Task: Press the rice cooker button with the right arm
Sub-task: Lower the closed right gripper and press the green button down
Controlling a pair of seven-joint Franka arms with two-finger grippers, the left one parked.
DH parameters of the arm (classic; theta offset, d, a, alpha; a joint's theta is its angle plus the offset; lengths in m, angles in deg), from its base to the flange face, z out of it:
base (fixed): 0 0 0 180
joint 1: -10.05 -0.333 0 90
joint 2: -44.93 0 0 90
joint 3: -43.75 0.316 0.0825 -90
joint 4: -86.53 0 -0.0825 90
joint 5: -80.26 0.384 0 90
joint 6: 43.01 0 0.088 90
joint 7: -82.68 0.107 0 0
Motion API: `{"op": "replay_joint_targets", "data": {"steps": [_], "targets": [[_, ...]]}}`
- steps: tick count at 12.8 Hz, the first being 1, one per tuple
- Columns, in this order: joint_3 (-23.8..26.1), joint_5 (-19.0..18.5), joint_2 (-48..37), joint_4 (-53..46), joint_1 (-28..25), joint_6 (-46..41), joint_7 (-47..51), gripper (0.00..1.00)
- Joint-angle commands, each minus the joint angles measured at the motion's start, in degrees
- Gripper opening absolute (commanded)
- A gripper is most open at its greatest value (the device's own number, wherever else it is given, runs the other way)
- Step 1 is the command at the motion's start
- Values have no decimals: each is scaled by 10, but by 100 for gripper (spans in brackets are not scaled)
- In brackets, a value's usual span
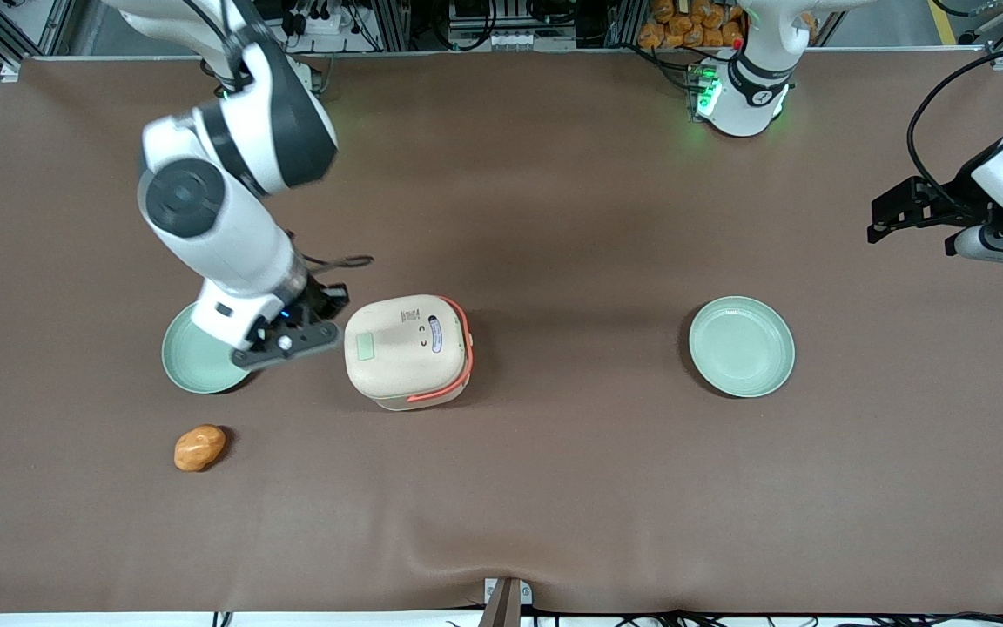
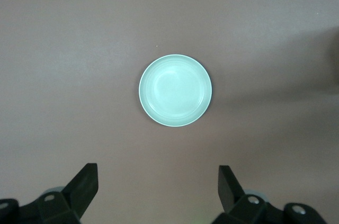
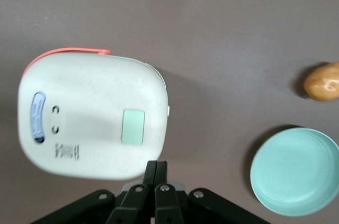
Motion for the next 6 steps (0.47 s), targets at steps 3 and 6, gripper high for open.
{"op": "replay_joint_targets", "data": {"steps": [3,6], "targets": [[-6,13,33,-19,-12,23,6,0],[-6,15,47,-18,-20,40,6,0]]}}
